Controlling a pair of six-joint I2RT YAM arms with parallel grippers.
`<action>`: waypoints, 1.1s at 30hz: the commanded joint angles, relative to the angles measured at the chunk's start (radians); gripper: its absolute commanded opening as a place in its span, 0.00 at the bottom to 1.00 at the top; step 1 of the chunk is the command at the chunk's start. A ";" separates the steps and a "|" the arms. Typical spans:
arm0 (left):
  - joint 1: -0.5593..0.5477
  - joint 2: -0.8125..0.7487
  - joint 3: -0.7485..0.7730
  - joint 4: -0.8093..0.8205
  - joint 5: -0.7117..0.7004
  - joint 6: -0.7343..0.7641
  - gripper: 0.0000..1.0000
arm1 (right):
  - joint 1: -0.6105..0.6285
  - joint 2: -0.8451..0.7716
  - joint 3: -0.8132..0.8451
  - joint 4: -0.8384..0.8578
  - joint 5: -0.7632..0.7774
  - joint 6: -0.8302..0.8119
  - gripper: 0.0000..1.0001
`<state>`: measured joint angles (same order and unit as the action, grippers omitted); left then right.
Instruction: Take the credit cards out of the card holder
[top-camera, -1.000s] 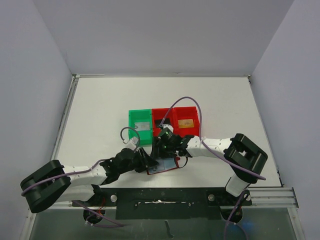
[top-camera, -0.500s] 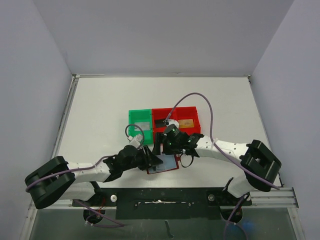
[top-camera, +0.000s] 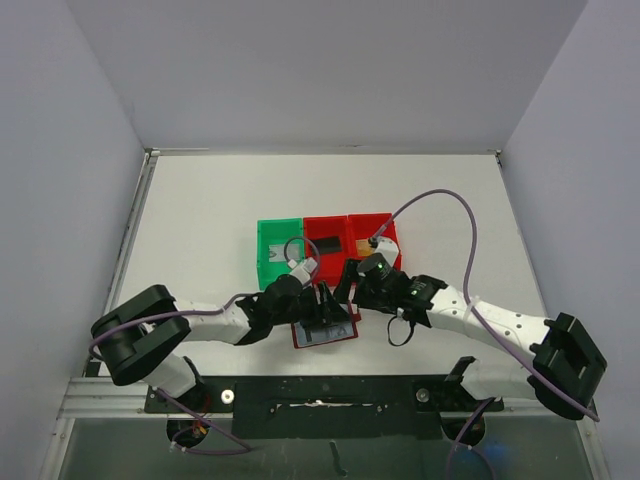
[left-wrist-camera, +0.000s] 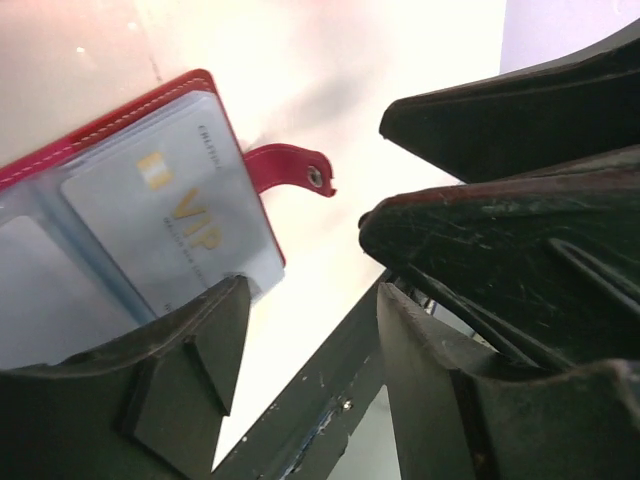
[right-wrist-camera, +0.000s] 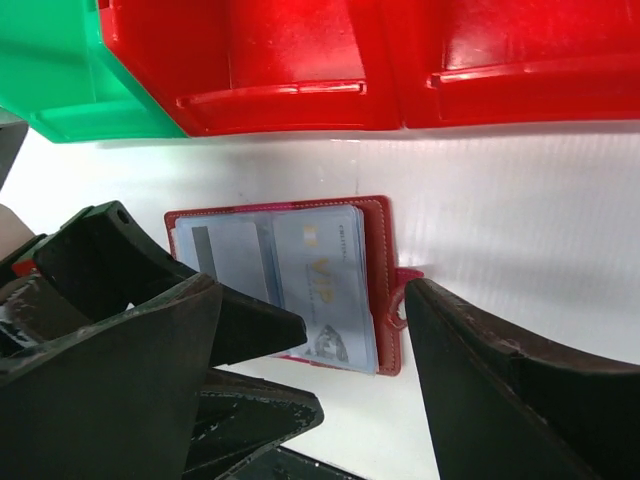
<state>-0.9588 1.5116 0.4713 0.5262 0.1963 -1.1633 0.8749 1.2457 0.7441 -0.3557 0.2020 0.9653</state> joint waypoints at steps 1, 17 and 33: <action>-0.011 -0.056 0.047 -0.004 -0.022 0.027 0.54 | -0.017 -0.085 -0.049 0.037 0.013 0.058 0.75; 0.015 -0.338 -0.007 -0.354 -0.252 0.020 0.55 | -0.049 -0.002 -0.091 0.224 -0.234 0.011 0.43; 0.036 -0.139 0.054 -0.255 -0.114 0.031 0.50 | -0.047 0.146 -0.273 0.340 -0.221 0.116 0.37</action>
<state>-0.9356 1.3243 0.4698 0.1925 0.0254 -1.1439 0.8246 1.3674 0.5289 -0.0303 -0.0460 1.0382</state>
